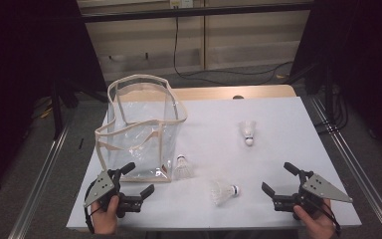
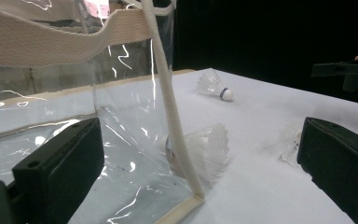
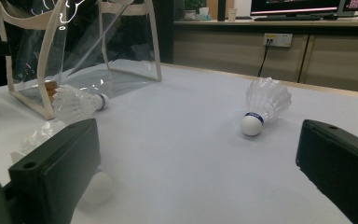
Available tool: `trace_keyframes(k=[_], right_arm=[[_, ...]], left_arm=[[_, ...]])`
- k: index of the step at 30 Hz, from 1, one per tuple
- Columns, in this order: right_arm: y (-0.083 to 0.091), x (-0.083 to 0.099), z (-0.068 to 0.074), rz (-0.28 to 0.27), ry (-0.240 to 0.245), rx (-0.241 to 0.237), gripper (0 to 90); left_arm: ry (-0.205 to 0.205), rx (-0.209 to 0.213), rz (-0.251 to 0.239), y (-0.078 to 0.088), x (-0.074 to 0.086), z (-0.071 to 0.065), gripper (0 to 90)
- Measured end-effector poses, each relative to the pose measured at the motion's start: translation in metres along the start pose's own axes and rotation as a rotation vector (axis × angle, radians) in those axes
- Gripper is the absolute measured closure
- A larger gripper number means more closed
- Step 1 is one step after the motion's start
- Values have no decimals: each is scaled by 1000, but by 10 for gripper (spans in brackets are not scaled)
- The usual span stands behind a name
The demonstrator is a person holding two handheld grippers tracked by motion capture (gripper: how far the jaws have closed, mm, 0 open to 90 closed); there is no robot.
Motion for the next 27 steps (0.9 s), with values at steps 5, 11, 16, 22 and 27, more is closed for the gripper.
trace_keyframes(k=[5,11,16,22,27], right_arm=[[-2,1,1,3,7,-9,0],[-2,-2,0,-2,1,-16,0],[-2,-3,3,-3,7,-24,0],[-3,-4,3,-5,12,-21,0],[-3,-4,4,-4,16,-21,0]], left_arm=[[-7,3,16,-3,2,-1,8],[3,16,14,-1,3,-6,6],[1,18,10,-1,3,-7,7],[1,13,5,2,2,-7,7],[5,33,15,-2,3,-12,7]])
Point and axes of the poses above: each handheld gripper's, and its own axes: y roughly backward along the jaws, x roughly out of its underside, z roughly to its left, the point moved 8 cm from there along -y, roughly forward along the jaws, and after that the axes turned 15 degrees about y, right-handed, at the moved point
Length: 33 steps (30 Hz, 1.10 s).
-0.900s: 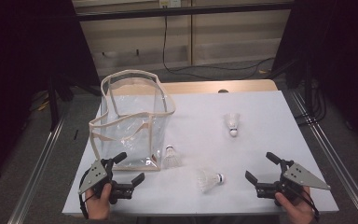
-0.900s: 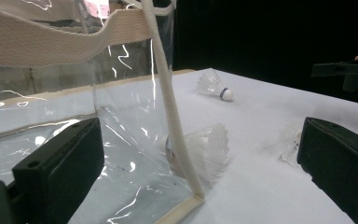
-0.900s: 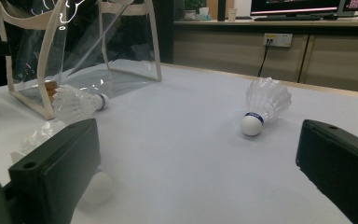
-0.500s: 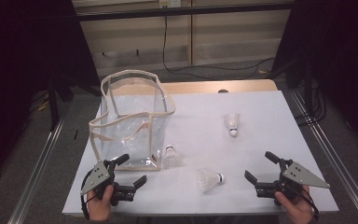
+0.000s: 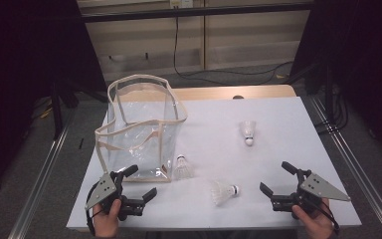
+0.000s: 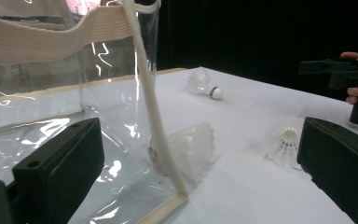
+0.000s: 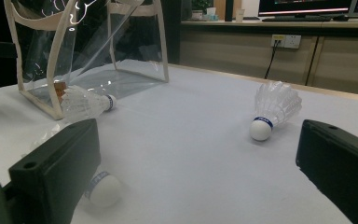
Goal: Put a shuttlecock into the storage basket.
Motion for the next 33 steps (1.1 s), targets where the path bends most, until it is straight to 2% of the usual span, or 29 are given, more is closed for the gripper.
trace_keyframes(k=[2,4,5,10,20,22,33], right_arm=[[0,0,0,-1,0,-1,0],[-1,1,-1,0,3,-1,0],[0,1,-1,1,1,0,0],[0,1,-1,0,0,0,0],[0,1,0,-1,1,-5,0],[-1,1,0,0,1,-5,0],[0,0,1,1,-1,-6,0]], left_arm=[[8,4,0,-2,0,-3,7],[-3,6,7,-4,0,-5,7],[9,13,3,-5,0,-7,7],[0,29,16,-10,1,-13,7],[12,34,17,-13,1,-17,7],[-1,37,19,-14,1,-17,7],[6,57,26,-21,2,-23,7]])
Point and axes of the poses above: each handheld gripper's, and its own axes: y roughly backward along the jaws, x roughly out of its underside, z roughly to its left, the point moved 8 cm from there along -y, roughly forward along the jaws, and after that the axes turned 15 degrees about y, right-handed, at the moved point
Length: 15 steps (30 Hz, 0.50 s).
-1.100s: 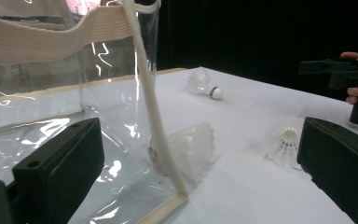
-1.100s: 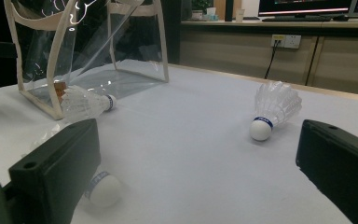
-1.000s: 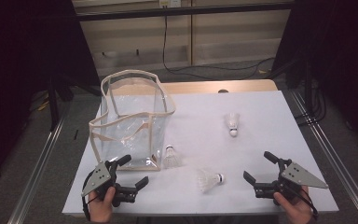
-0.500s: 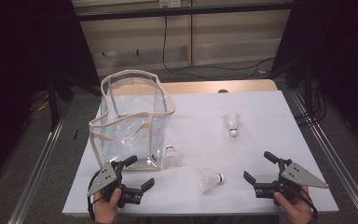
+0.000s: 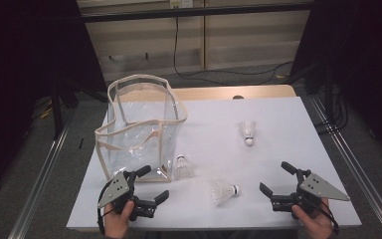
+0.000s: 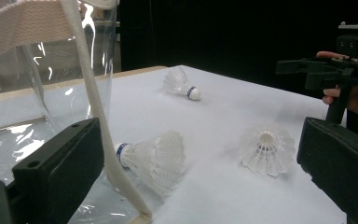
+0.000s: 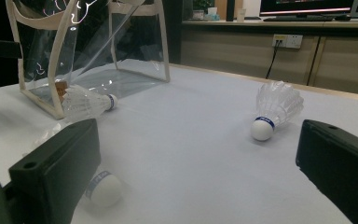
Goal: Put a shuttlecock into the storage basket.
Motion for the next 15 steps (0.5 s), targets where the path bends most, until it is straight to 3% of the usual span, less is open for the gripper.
trace_keyframes(k=[15], right_arm=[[0,0,0,-1,-1,-2,0]], left_arm=[[-1,17,30,-14,4,-7,7]])
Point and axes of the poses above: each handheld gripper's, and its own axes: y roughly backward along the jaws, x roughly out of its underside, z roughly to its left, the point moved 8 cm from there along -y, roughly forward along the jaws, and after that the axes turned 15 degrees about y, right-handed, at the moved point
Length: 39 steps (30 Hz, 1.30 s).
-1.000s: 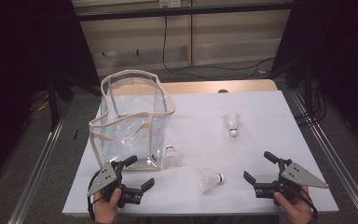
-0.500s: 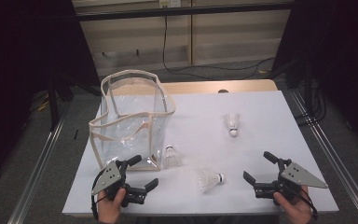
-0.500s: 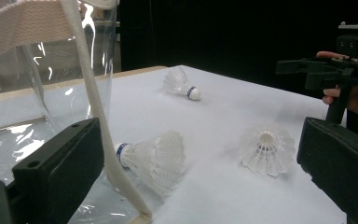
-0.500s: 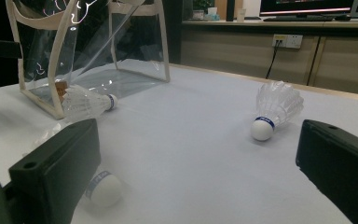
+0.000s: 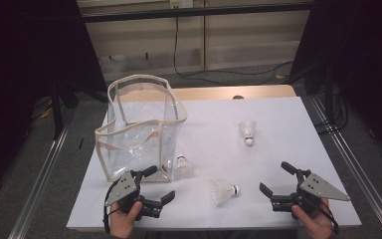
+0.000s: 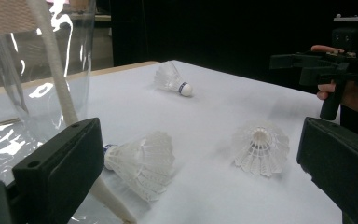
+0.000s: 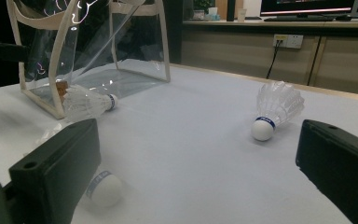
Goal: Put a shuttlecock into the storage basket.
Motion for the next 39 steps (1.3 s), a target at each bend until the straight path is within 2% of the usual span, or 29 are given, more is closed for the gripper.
trace_keyframes(k=[17,39], right_arm=[[0,0,0,0,0,-1,0],[1,-1,-1,-4,7,4,0]], left_arm=[[-7,22,36,-14,4,-8,8],[4,2,72,-30,10,-12,18]])
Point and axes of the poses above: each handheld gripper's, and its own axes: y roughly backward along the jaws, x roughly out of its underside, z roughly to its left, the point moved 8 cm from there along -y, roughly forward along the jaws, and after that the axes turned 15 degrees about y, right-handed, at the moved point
